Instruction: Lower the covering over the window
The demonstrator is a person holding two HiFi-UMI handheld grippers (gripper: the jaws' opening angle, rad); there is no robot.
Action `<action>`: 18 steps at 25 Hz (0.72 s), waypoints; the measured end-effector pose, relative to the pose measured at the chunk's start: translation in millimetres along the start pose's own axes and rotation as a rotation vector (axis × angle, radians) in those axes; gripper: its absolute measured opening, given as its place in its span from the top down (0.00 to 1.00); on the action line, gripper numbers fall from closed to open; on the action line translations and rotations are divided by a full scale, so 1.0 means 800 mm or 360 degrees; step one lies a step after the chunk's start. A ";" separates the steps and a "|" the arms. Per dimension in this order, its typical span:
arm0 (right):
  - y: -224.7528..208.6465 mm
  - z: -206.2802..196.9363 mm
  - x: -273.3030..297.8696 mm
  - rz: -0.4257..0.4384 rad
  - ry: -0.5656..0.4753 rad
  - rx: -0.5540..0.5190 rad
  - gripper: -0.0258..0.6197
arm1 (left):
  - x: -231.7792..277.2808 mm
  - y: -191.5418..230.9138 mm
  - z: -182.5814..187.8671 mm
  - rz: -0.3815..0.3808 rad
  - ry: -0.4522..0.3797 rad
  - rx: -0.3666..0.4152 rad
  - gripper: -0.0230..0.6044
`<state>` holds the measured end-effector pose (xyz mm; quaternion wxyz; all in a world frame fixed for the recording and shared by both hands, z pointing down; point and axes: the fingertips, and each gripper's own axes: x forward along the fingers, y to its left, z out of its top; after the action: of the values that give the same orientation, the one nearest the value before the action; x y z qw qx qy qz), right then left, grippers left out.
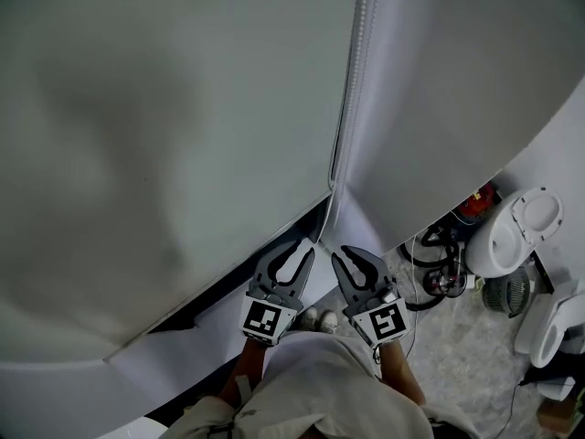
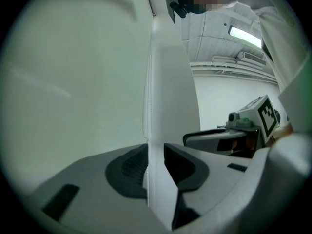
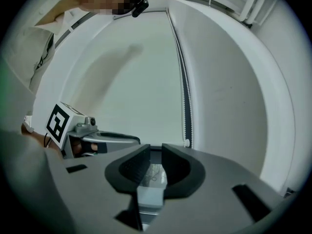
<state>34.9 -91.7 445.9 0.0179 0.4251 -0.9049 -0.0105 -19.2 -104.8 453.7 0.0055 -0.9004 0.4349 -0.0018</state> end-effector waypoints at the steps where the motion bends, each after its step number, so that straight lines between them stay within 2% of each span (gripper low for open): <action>1: -0.001 0.002 0.000 -0.0003 -0.0007 -0.0002 0.85 | 0.002 -0.001 0.004 -0.0001 -0.0014 0.0001 0.81; 18: -0.021 0.015 -0.006 -0.0083 -0.0026 -0.0032 0.86 | 0.021 -0.012 0.029 -0.0083 -0.0072 0.0054 0.81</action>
<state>50.4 -98.3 433.3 0.0145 0.4482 -0.8935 -0.0234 -1.2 -112.1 430.5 0.0305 -0.9110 0.4111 0.0109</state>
